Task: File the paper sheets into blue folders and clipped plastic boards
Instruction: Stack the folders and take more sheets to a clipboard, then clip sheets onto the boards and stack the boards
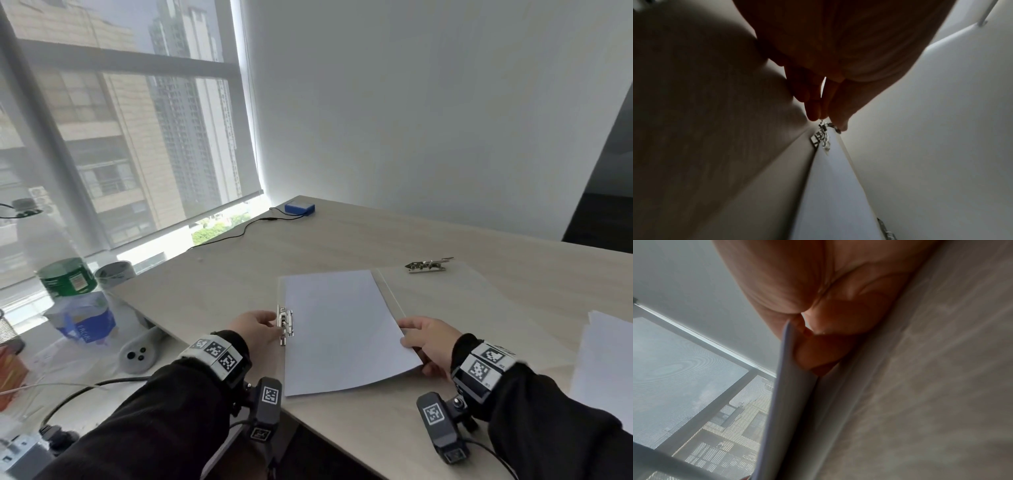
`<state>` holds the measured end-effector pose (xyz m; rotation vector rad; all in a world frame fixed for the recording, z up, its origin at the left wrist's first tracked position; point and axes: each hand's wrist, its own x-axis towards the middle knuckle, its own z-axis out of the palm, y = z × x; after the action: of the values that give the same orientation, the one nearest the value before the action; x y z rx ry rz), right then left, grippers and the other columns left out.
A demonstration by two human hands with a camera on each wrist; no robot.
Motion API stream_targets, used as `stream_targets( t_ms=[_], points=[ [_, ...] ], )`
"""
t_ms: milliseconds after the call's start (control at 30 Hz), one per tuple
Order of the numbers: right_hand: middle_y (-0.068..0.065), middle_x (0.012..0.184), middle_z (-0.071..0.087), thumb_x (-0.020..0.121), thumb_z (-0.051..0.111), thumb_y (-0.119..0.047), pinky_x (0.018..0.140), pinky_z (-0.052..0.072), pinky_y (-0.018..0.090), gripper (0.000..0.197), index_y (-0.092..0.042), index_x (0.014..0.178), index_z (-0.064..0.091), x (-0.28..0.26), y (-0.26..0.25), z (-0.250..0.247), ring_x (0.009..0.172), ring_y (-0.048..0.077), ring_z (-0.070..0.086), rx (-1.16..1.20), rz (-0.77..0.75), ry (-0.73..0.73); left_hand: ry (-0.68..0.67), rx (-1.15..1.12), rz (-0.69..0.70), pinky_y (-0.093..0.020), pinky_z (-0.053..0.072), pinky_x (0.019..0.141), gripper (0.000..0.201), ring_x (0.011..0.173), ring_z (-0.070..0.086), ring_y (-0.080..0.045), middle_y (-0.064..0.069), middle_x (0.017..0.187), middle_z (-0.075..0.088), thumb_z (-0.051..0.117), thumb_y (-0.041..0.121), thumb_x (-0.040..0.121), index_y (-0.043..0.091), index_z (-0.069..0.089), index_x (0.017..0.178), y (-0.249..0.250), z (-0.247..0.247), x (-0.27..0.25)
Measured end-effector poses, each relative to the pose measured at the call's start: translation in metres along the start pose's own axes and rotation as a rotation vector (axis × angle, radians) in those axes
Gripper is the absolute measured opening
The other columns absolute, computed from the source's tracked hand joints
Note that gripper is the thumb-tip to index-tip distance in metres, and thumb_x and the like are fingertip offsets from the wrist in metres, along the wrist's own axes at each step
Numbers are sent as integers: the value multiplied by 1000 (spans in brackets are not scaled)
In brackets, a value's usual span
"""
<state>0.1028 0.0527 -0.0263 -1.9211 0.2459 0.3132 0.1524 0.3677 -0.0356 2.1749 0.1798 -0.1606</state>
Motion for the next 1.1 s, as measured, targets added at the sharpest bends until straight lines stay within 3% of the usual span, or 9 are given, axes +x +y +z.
stream_targets(
  t_ms=[133, 300, 400, 533, 633, 767, 867, 1000, 1100],
  points=[
    [4, 90, 66, 92, 48, 0, 30, 37, 20, 30, -17, 115, 56, 0, 1, 0, 47, 17, 52, 11, 1, -3, -18, 219, 7, -20, 42, 75, 33, 80, 57, -15, 2, 85, 61, 68, 17, 85, 15, 66, 118, 8, 1, -1],
    [4, 89, 65, 92, 48, 0, 29, 36, 19, 31, -18, 116, 54, 0, 1, 0, 47, 18, 51, 27, -8, -5, -10, 386, -24, -24, 45, 83, 37, 92, 59, -19, -5, 108, 67, 71, 27, 80, 14, 62, 113, 11, 2, 5],
    [6, 86, 65, 92, 47, 0, 30, 36, 20, 31, -19, 115, 55, -2, 1, 1, 48, 18, 50, 32, -7, -3, -22, 416, -34, -27, 47, 87, 38, 93, 58, -18, -2, 106, 64, 72, 30, 78, 16, 61, 112, 11, 1, 7],
    [8, 81, 65, 93, 48, -1, 30, 36, 20, 28, -20, 113, 55, -3, 2, 2, 42, 16, 49, 76, -13, 10, -10, 349, -26, -27, 46, 83, 41, 90, 57, -17, 2, 96, 61, 71, 30, 80, 16, 61, 117, 7, 1, 5],
    [9, 85, 66, 94, 51, -7, 33, 39, 21, 30, -19, 121, 56, -7, 3, 4, 47, 16, 50, 131, -23, 10, 39, 210, -19, -27, 45, 84, 41, 95, 60, -20, -2, 107, 64, 69, 27, 83, 20, 59, 122, 9, -2, -6],
    [10, 91, 69, 90, 60, -19, 52, 48, 29, 30, -18, 120, 57, -19, 6, 9, 61, 21, 61, 422, -36, 54, 138, -62, 150, -25, 45, 66, 16, 80, 61, -19, 2, 88, 68, 63, 17, 86, 21, 67, 101, 32, 10, -39],
    [10, 94, 61, 90, 57, -13, 44, 41, 26, 24, -15, 113, 63, -34, 8, 3, 58, 18, 54, 602, -54, 172, 14, -160, 249, -23, 43, 68, 11, 83, 62, -12, 7, 89, 69, 63, 17, 88, 23, 70, 94, 61, 34, -68],
    [8, 84, 63, 90, 56, -18, 44, 40, 24, 18, -19, 101, 70, -65, 24, -30, 57, 17, 55, 552, -78, 244, -196, -254, 287, -24, 47, 66, 15, 85, 65, -15, -1, 91, 72, 60, 15, 89, 18, 71, 98, 98, 81, -99],
    [6, 80, 65, 91, 54, -18, 46, 40, 24, 18, -17, 100, 71, -97, 43, -71, 59, 17, 55, 518, -62, 352, -364, -267, 258, -32, 51, 73, 12, 95, 69, -19, -4, 97, 74, 61, 17, 89, 18, 71, 96, 119, 128, -115]
  ],
)
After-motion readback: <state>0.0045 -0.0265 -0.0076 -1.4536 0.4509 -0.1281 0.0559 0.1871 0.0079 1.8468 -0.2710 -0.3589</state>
